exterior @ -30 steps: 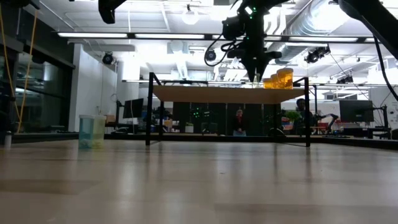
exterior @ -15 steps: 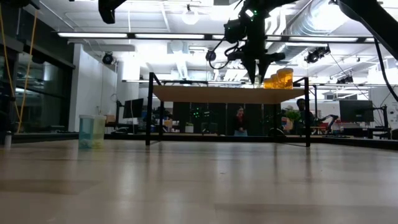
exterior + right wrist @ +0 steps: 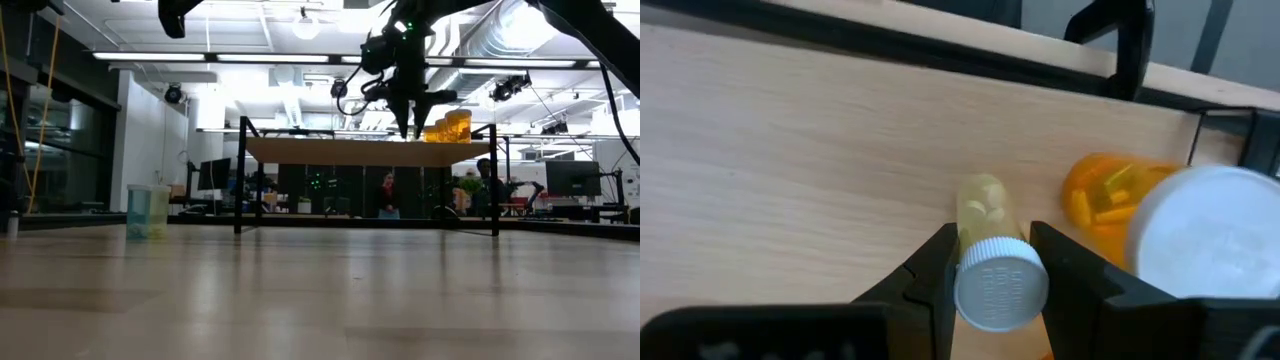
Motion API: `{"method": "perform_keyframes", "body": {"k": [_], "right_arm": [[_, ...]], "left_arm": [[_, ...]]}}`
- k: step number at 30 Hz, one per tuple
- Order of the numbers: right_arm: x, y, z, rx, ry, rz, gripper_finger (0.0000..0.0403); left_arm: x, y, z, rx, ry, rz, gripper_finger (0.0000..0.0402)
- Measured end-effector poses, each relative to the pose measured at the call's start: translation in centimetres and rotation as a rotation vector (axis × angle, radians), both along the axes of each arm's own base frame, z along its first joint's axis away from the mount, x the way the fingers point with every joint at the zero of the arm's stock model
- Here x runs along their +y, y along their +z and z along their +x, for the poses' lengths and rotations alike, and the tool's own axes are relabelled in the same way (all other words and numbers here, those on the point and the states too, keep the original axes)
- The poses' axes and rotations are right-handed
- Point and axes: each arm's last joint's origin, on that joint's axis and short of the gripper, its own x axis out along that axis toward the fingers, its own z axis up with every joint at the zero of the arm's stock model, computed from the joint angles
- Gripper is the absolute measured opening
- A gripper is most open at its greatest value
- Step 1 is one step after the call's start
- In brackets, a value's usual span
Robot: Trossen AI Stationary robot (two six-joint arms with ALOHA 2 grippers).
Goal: Pick and place medicine bottles onto shelf by color
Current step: Put the middle right yellow pill bottle on the shelf
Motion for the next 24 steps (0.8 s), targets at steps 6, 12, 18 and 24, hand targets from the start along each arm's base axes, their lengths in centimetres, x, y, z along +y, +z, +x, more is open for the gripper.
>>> {"method": "perform_keyframes", "body": {"k": [6,12,18,24], "right_arm": [[-0.09,-0.04,0.05,0.007,0.001,-0.016,0.0125],[-0.11,-0.04,0.04,0.013,0.000,-0.022,0.0172],[-0.21,-0.04,0.12,0.004,-0.001,-0.031,0.0189],[-0.25,-0.02,0.21,-0.007,0.013,-0.031,0.0190]], "left_arm": [[-0.02,0.00,0.00,0.000,-0.004,0.001,0.0243],[-0.01,0.00,0.00,0.001,-0.004,0.001,0.0243],[-0.01,0.00,0.00,0.001,-0.004,0.001,0.0243],[-0.02,0.00,0.01,0.001,-0.004,0.001,0.0243]]}}
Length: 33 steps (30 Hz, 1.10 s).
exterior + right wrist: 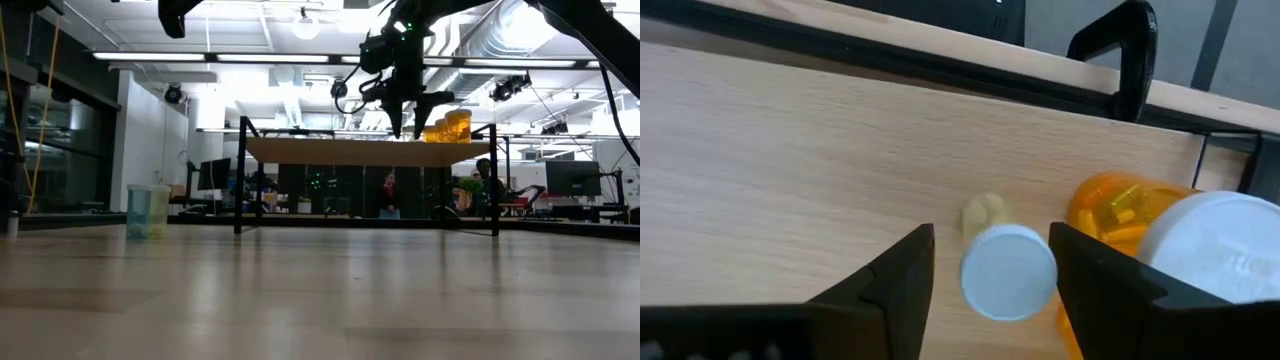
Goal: Pick and place medicine bottles onto shelf by color
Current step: Put the middle right yellow pill bottle on the shelf, then put the top yellow pill bottle on the shelf aligned with the yellow pill bottle
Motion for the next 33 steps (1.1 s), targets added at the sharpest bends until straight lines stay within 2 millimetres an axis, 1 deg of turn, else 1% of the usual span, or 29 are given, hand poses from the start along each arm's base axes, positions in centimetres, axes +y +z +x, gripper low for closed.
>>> {"method": "perform_keyframes", "body": {"k": [7,13,18,21,23,25,28,30,33], "right_arm": [[0.1,0.0,-0.1,0.008,0.014,0.005,0.0190],[0.4,1.0,-0.5,-0.010,0.015,-0.016,0.0190],[1.0,2.6,-1.3,-0.040,0.014,-0.068,0.0190],[1.5,4.0,-1.8,-0.091,0.015,-0.110,0.0190],[2.2,5.1,-1.9,-0.146,0.046,-0.124,0.0190],[3.4,6.3,-1.7,-0.208,0.121,-0.134,0.0190],[6.5,7.9,-1.1,-0.260,0.314,-0.145,0.0190],[9.3,8.8,-0.5,-0.274,0.472,-0.153,0.0190],[14.2,9.9,0.1,-0.283,0.714,-0.140,0.0190]], "left_arm": [[0.0,0.0,0.0,0.000,0.000,0.000,0.0243],[0.0,0.0,0.0,0.000,0.000,0.000,0.0243],[0.0,0.0,0.0,0.000,0.001,0.000,0.0243],[0.0,0.0,0.0,-0.001,0.005,-0.001,0.0243],[0.0,0.0,0.0,0.000,0.006,-0.001,0.0243],[0.0,0.0,0.0,0.000,0.006,-0.001,0.0243],[0.0,0.0,0.0,0.000,0.008,-0.002,0.0243],[0.0,0.0,0.0,-0.001,0.008,-0.002,0.0243],[0.0,0.0,0.0,-0.001,0.008,-0.002,0.0243]]}}
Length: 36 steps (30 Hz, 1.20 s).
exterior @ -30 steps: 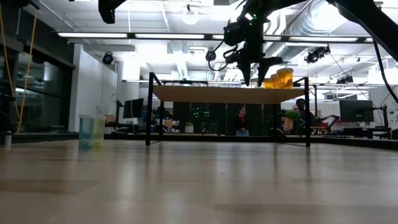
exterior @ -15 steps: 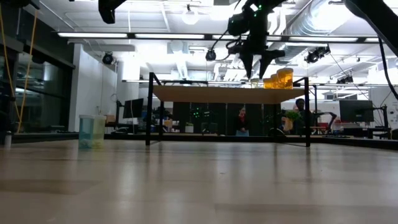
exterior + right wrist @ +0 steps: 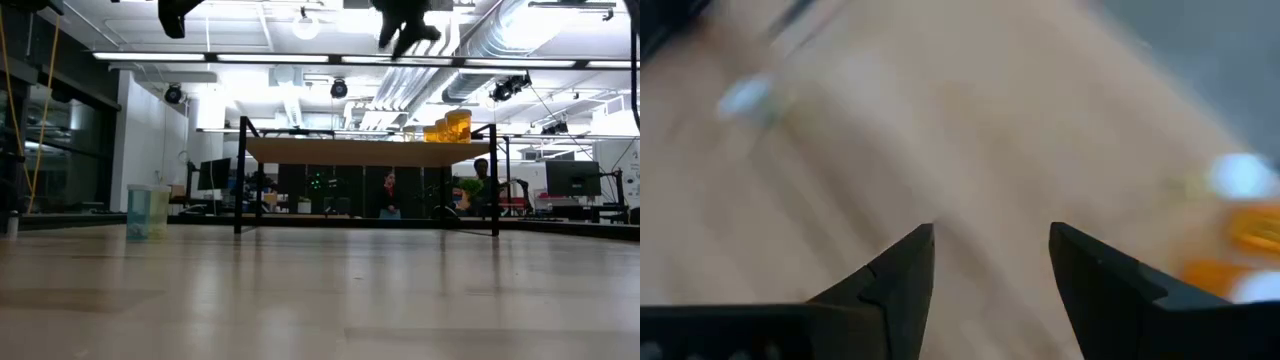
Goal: Pick and place medicine bottles onto shelf by color
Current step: Put the top yellow pill bottle on the shelf aligned with the yellow pill bottle
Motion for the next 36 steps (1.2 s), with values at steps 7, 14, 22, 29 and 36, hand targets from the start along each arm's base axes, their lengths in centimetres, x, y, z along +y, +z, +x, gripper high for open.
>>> {"method": "perform_keyframes", "body": {"k": [7,14,22,29,36], "right_arm": [[9.8,2.0,0.4,-0.079,0.337,-0.058,0.0190],[14.7,3.0,-0.8,-0.115,0.389,-0.134,0.0187],[16.8,-0.3,-2.7,-0.136,0.358,-0.124,0.0158],[15.9,-6.5,-7.5,-0.446,0.271,0.150,0.0138],[15.6,-8.3,-8.5,-1.009,0.318,0.065,0.0138]], "left_arm": [[0.0,0.0,0.0,0.000,0.000,0.000,0.0243],[0.0,0.0,0.0,0.000,0.000,-0.002,0.0243],[0.0,0.0,0.0,-0.005,-0.003,-0.018,0.0243],[0.0,0.0,0.0,-0.007,0.012,-0.028,0.0243],[0.0,0.0,0.0,-0.015,-0.001,-0.057,0.0243]]}}
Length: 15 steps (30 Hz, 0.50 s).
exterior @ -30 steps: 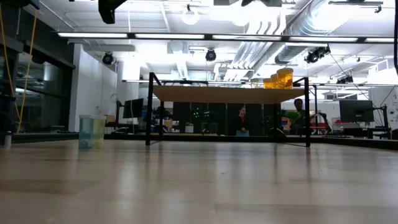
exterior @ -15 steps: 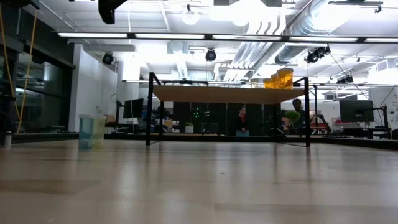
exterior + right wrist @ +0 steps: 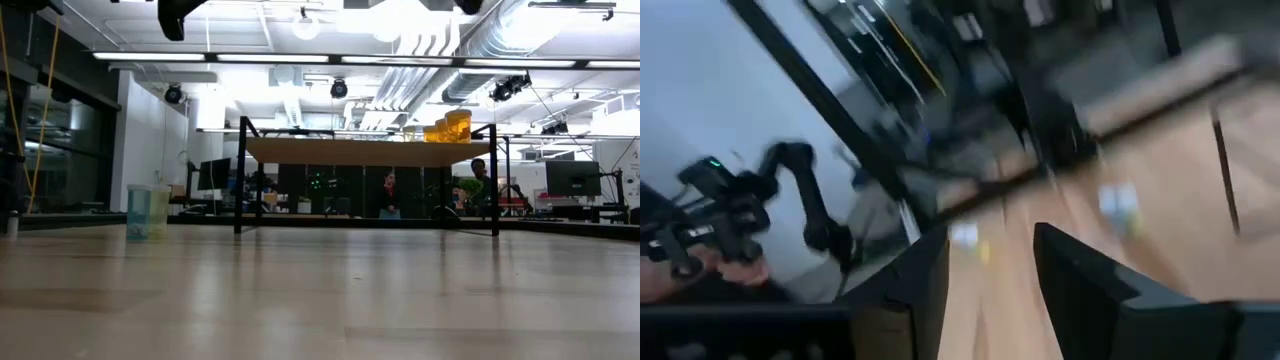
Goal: Pick and place medicine bottles onto shelf by color
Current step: Put the top yellow pill bottle on the shelf aligned with the yellow pill bottle
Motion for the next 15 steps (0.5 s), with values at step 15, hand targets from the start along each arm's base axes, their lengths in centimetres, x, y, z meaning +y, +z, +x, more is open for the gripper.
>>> {"method": "perform_keyframes", "body": {"k": [15], "right_arm": [[-0.6,-1.7,0.2,-0.139,-0.139,-0.172,0.0138]], "left_arm": [[-1.8,1.4,-0.4,0.580,0.063,-0.142,0.0238]]}}
